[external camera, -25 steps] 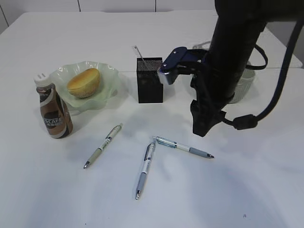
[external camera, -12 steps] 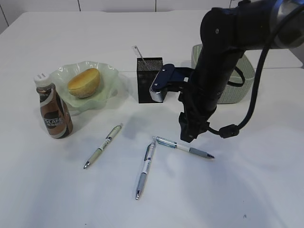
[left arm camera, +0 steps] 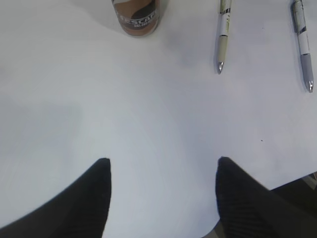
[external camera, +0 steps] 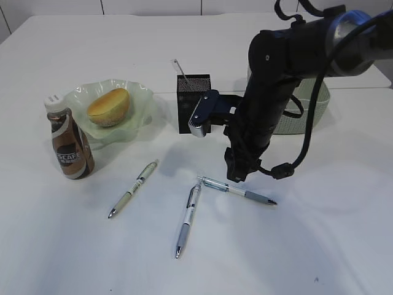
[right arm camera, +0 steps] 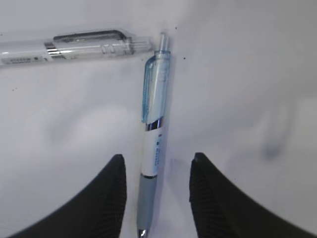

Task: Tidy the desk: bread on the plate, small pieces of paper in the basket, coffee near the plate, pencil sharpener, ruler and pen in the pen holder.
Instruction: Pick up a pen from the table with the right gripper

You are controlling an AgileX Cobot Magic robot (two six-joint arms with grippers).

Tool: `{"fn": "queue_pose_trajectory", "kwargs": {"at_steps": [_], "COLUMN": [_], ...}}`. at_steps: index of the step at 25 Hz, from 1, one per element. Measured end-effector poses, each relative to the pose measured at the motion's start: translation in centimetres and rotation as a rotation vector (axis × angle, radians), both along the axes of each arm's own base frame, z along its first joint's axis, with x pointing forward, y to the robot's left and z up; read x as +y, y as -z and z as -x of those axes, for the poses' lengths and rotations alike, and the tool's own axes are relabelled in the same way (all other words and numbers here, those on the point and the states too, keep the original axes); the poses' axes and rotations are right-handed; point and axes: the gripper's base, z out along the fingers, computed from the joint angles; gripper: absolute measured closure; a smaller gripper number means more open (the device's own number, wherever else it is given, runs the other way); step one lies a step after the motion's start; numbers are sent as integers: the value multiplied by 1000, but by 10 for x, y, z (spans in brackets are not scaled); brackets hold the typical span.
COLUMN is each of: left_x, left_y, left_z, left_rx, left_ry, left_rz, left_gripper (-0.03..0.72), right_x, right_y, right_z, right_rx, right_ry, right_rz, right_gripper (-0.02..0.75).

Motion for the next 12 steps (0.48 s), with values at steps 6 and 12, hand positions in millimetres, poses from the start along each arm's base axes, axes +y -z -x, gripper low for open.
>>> {"fn": "queue_pose_trajectory", "kwargs": {"at_steps": [6, 12], "left_x": [0, 0], "left_y": [0, 0], "left_z": [0, 0], "left_rx": [0, -1], "left_ry": [0, 0], "left_rz": [-2, -3], "left_gripper": [222, 222], "right_x": [4, 4], "right_y": [10, 14], "right_z": [-9, -9], "right_rx": [7, 18], "right_ry": [0, -1], "right_rz": [3, 8], "right_gripper": [417, 417]}}
